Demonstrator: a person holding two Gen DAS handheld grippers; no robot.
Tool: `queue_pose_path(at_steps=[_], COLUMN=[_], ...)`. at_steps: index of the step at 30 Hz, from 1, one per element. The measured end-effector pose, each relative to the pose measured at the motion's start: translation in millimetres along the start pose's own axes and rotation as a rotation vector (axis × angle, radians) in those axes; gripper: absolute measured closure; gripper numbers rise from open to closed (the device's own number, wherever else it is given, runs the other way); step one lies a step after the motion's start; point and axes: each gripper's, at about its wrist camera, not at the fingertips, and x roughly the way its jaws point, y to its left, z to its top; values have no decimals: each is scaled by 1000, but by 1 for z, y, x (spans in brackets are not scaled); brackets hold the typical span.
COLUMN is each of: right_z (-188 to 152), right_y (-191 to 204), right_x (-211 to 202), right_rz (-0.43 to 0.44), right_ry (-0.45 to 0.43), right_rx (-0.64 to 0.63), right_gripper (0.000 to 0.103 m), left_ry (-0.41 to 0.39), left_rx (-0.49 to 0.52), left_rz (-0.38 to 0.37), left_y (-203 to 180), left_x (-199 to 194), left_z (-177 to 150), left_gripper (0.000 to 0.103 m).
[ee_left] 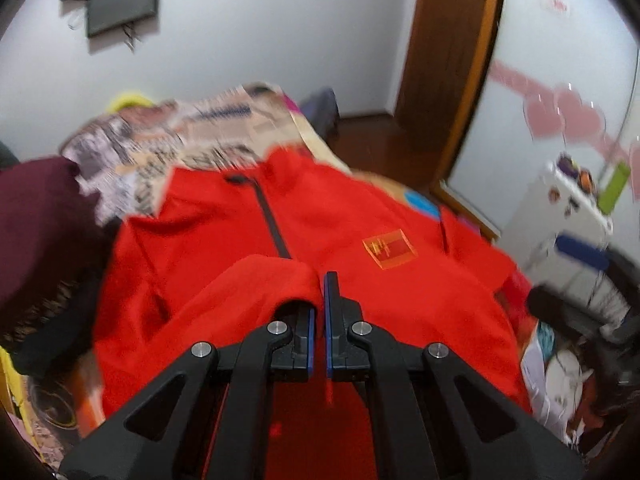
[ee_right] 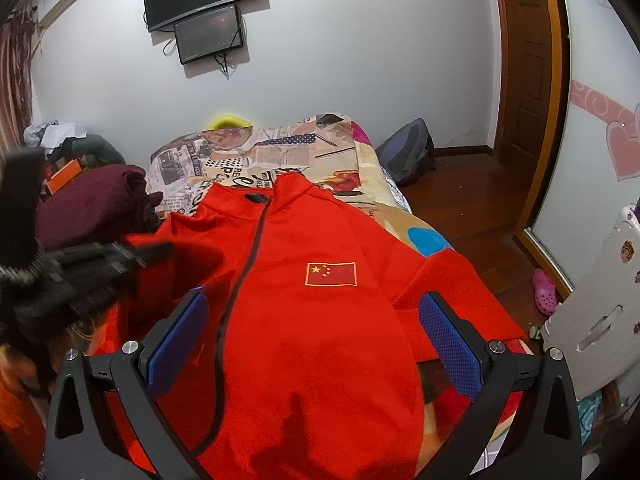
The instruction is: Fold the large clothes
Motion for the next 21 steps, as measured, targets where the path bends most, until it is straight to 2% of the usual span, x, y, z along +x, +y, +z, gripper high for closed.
queue_pose_path(at_steps=[5,10,13,15,17,21], right_z=[-4,-6,-7,-7,-7,-6], right_y=[-4,-9,-10,-10,-9,-5], right_x=[1,3,5,5,6,6], right_rz=[-9,-13,-14,-15,-16,-15], right_ry=[10,19,27,29,30,30], right_rx=[-12,-10,-11,-16,-22,-32], right_gripper=[0,0,0,0,0,0], left_ry=[130,204,232,236,231,215], left_rx=[14,23,35,46,51,43], left_rz=[-27,-33,-32,-21,-9,20], left_y=[-15,-19,-20,-22,-21,-15], left_x=[35,49,50,46,38,22], left_z=[-20,-37,-46,-50,-53,-58], left_gripper=[101,96,83,60,49,48])
